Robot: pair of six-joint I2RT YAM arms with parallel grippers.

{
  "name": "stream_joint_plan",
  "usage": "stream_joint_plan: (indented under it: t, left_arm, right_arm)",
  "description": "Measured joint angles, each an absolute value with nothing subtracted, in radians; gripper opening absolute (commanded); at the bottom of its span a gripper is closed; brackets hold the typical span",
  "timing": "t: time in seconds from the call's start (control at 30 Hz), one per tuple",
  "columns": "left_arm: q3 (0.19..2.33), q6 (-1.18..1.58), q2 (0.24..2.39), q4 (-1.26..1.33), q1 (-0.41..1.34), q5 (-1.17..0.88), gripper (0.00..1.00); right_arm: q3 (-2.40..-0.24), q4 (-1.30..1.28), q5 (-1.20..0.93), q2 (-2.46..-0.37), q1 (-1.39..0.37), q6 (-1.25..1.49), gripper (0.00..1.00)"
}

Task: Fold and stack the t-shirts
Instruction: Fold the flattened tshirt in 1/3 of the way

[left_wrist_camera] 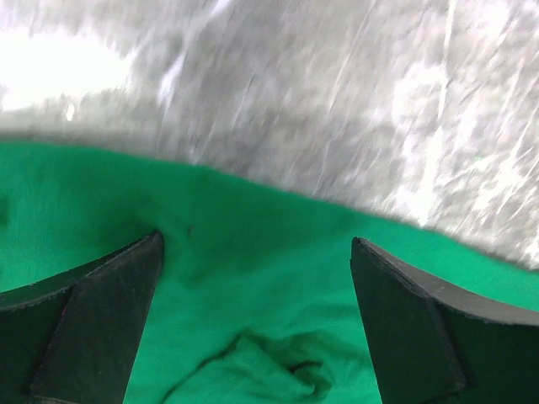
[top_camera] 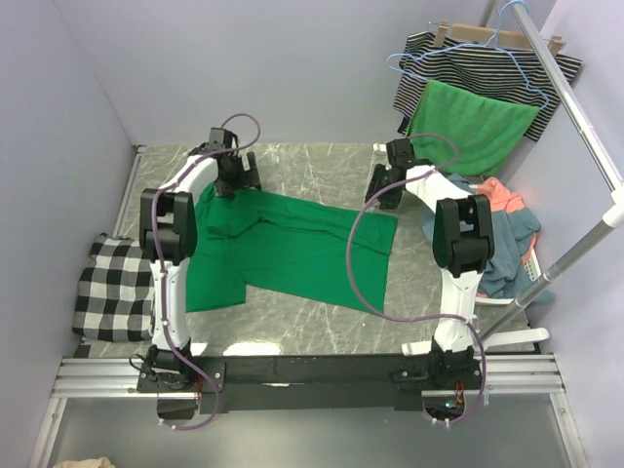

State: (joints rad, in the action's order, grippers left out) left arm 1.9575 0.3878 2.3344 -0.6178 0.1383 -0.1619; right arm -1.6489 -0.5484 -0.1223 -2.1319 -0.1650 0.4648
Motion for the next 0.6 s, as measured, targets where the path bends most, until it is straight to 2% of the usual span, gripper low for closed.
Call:
stream_joint_plan:
  t: [0.2, 0.43, 0.6]
  left_arm:
    - [1.729, 0.427, 2.133, -0.57, 0.144, -0.051, 0.99]
    - [1.351, 0.502, 1.604, -0.465, 0.145, 0.097, 0.99]
    - [1.182, 0.558, 1.387, -0.508, 0.145, 0.14, 0.99]
  right_arm:
    - [-1.487, -0.476, -0.125, -1.932, -0.179, 0.432, 0.59]
    - [-1.241, -0.385, -0.118, -1.578, -0.226, 0.433, 0.59]
    - [-1.054, -0.384, -0.125, -1.473, -0.273, 0.456, 0.59]
